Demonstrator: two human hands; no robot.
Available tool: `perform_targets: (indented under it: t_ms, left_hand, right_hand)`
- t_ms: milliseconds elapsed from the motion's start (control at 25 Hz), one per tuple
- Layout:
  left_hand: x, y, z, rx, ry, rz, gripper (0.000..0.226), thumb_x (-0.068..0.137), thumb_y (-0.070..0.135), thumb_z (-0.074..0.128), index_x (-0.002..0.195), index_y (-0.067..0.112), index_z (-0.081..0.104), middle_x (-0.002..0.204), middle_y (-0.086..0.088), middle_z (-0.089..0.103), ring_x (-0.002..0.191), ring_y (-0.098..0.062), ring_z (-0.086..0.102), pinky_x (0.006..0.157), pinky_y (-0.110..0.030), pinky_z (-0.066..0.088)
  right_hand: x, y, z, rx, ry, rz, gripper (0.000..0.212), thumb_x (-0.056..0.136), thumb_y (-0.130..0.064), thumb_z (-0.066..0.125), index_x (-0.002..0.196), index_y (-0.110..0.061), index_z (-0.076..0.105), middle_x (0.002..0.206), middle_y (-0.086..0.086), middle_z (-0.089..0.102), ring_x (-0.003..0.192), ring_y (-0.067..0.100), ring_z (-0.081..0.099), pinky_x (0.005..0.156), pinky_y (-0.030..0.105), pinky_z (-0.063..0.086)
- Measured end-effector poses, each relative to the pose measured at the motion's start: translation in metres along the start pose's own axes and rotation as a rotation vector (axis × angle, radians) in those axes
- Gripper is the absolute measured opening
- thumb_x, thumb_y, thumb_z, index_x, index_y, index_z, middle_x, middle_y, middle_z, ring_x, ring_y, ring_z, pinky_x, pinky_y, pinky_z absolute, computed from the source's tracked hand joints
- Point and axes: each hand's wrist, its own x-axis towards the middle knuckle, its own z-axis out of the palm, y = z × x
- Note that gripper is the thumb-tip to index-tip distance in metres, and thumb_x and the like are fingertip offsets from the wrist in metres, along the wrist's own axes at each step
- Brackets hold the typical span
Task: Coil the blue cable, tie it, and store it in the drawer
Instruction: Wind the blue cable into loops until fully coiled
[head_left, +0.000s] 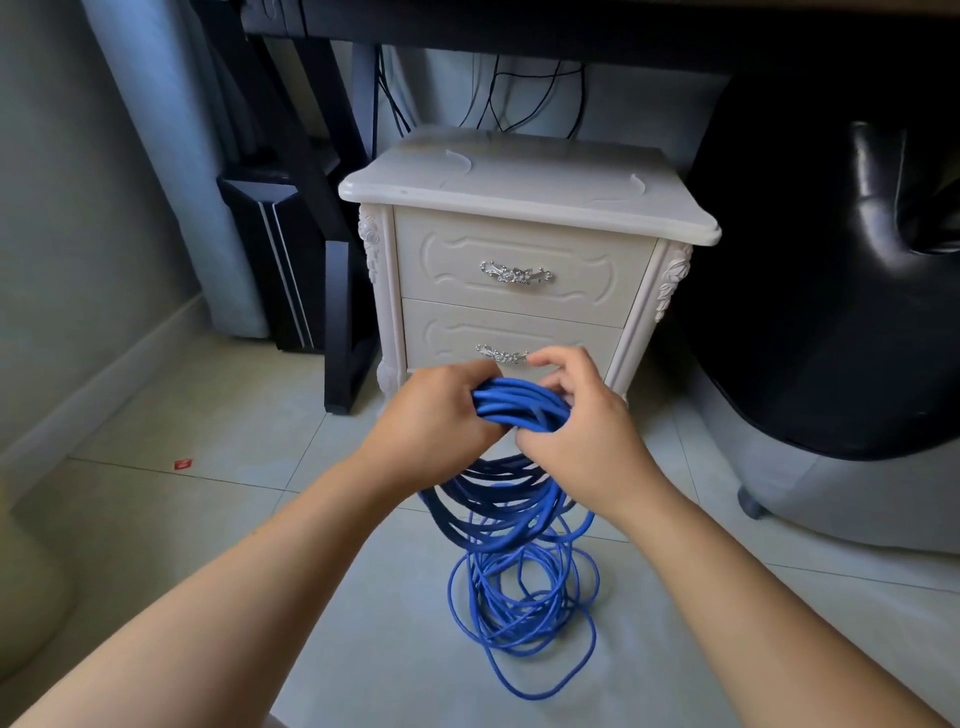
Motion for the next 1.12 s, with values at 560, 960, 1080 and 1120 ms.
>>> perform_targets:
  t_ms: [560, 960, 1080, 1120]
  left_hand:
    - [0.009, 0.003, -0.007, -0.967, 0.283, -0.326, 0.014, 0.080, 0.014, 0.069, 0.073, 0.026, 0.068, 0.054, 0.000, 0.042, 0.051, -0.018, 0.042, 0.069, -0.043, 0.042]
    - [-0.002, 0.003, 0.003, -0.642, -0.079, -0.292, 0.037, 0.080, 0.023, 0.079, 0.112, 0.019, 0.061, 0.094, 0.002, 0.071, 0.086, -0.011, 0.068, 0.080, -0.026, 0.053]
    - [-0.003, 0.004, 0.001, -0.446, -0.043, -0.084, 0.068, 0.075, 0.014, 0.081, 0.134, 0.028, 0.051, 0.119, 0.009, 0.062, 0.105, -0.003, 0.063, 0.091, -0.018, 0.050]
    - [-0.004, 0.004, 0.003, -0.286, -0.042, 0.026, 0.076, 0.074, 0.015, 0.079, 0.140, 0.030, 0.046, 0.126, 0.009, 0.057, 0.113, -0.001, 0.057, 0.096, -0.017, 0.045]
  right_hand:
    - [0.000, 0.003, -0.005, 1.001, -0.250, 0.281, 0.061, 0.073, -0.019, 0.068, 0.131, -0.019, 0.051, 0.113, 0.012, 0.059, 0.105, 0.031, 0.063, 0.085, 0.061, 0.054]
    - [0.012, 0.019, -0.003, 0.483, 0.184, 0.255, 0.034, 0.062, -0.007, 0.062, 0.090, -0.026, 0.059, 0.072, -0.008, 0.061, 0.074, 0.017, 0.057, 0.073, 0.037, 0.048]
    - [0.007, 0.016, -0.002, 0.201, 0.129, 0.110, 0.028, 0.077, -0.003, 0.060, 0.091, -0.026, 0.055, 0.077, -0.009, 0.061, 0.069, 0.007, 0.053, 0.067, 0.026, 0.043]
    - [0.005, 0.017, -0.001, 0.094, 0.109, 0.054, 0.029, 0.078, -0.002, 0.059, 0.093, -0.026, 0.054, 0.080, -0.008, 0.061, 0.069, 0.007, 0.052, 0.065, 0.024, 0.042]
